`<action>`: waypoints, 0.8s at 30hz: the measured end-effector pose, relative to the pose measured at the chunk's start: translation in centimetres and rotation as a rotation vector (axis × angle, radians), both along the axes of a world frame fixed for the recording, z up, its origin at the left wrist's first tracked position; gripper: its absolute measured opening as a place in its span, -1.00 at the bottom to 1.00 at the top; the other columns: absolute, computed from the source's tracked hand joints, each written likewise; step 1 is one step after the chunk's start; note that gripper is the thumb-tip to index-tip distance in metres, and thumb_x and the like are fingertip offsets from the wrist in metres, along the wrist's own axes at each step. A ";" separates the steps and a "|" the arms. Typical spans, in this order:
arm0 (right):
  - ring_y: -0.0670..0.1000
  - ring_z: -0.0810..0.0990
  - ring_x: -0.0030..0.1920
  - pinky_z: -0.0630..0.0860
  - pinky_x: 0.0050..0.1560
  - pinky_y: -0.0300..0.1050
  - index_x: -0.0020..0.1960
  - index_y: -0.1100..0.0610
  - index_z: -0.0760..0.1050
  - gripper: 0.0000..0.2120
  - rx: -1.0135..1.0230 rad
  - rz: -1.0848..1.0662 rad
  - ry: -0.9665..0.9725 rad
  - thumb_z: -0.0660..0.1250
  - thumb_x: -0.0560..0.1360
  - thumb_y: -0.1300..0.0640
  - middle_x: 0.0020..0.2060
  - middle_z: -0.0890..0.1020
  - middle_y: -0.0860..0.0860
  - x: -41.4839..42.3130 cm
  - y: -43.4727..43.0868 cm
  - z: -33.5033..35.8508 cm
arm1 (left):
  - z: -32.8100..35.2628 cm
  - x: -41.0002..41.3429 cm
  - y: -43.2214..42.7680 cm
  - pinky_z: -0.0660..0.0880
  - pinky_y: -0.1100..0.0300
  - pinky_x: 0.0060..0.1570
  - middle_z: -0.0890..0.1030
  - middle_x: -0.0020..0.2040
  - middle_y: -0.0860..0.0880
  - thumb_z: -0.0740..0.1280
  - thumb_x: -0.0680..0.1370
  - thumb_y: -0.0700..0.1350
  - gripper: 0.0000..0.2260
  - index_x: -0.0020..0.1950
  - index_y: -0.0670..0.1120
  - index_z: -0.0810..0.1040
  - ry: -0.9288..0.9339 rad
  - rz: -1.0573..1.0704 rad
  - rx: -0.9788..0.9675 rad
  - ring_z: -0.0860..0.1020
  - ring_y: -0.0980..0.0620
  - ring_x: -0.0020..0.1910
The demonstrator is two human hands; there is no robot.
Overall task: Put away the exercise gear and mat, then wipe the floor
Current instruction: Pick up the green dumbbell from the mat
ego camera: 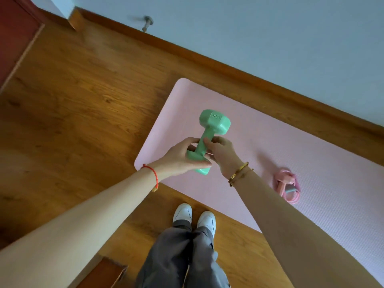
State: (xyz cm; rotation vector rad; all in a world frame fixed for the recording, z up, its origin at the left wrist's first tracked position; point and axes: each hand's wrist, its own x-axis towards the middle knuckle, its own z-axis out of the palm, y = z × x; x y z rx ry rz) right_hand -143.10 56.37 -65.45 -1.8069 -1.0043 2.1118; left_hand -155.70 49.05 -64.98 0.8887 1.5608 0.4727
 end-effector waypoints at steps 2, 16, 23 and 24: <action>0.13 0.62 0.01 0.59 0.13 0.01 0.11 0.28 0.49 -0.87 0.013 0.000 0.019 0.31 0.58 0.25 0.06 0.62 0.23 0.2 -0.8 4.4 | 4.6 0.1 -0.9 0.52 0.35 0.03 0.56 0.02 0.15 0.51 0.49 -0.05 -0.51 0.33 0.04 0.38 0.008 0.004 0.028 0.57 0.11 0.05; 0.23 0.61 0.13 0.60 0.13 0.04 0.19 0.26 0.45 -0.79 0.276 0.121 0.119 0.31 0.59 0.21 0.11 0.58 0.27 2.3 -6.4 31.7 | 32.2 3.5 -8.0 0.57 0.28 0.03 0.58 0.01 0.13 0.53 0.47 0.02 -0.47 0.38 -0.01 0.44 0.134 0.184 0.225 0.60 0.07 0.08; 0.21 0.61 0.07 0.56 0.17 0.14 0.26 0.32 0.46 -0.70 0.378 0.207 0.152 0.32 0.58 0.20 0.12 0.60 0.28 2.8 -10.3 40.0 | 40.7 4.9 -13.3 0.50 0.50 -0.19 0.59 0.06 0.11 0.52 0.47 0.04 -0.48 0.39 0.01 0.47 0.177 0.297 0.331 0.56 0.18 0.02; 0.20 0.60 0.05 0.54 0.18 0.17 0.25 0.33 0.47 -0.71 0.377 0.219 0.164 0.32 0.58 0.20 0.09 0.60 0.28 2.6 -10.9 40.7 | 41.5 4.8 -14.1 0.49 0.51 -0.21 0.59 0.06 0.11 0.52 0.47 0.04 -0.48 0.39 0.01 0.48 0.179 0.307 0.339 0.56 0.19 0.02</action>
